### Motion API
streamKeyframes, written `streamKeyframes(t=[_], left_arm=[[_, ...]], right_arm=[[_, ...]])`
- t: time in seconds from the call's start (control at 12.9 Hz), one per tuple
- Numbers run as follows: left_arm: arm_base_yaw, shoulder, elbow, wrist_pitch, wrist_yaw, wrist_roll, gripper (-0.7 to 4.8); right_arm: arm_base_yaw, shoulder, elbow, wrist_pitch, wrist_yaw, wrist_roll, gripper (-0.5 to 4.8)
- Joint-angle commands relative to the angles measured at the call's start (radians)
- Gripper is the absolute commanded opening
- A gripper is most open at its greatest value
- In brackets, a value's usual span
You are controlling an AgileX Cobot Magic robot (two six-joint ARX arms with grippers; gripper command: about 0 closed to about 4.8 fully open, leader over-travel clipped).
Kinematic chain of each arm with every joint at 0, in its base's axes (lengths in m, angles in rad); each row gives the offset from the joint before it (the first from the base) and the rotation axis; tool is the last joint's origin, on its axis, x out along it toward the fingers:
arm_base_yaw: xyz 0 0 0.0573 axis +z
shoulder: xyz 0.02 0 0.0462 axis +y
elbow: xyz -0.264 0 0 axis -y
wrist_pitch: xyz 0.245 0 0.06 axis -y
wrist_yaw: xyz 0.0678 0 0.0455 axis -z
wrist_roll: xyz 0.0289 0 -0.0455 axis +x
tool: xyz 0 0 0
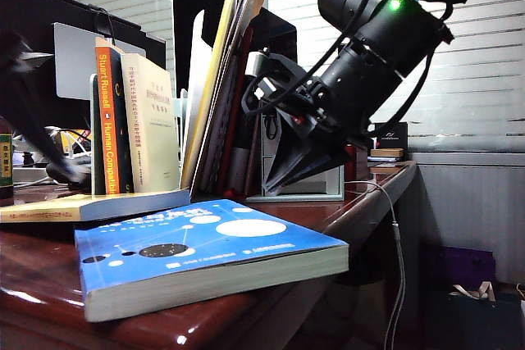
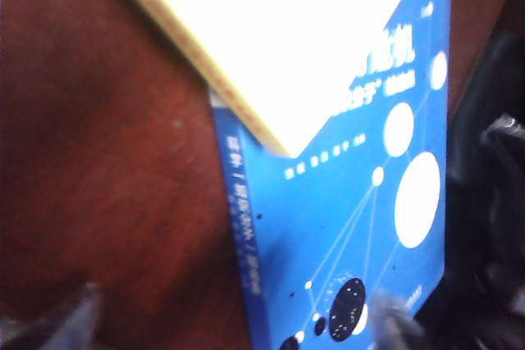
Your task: Pick up the blue book and put it on the bookshelf.
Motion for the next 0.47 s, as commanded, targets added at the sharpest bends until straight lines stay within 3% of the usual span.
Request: streamKeyframes(t=[0.08,0.47], left_arm=[[0.001,0.092,0.002,0.117,0.049,-0.003,4.35],[0.000,0.243,0.002,0.223,0.146,-0.002,4.35]], right_arm=[[-0.012,-0.004,0.002,0.038,0.018,0.004,-0.01],[-0.077,0.023,-0.002,0.038,-0.078,0.008,-0.01]])
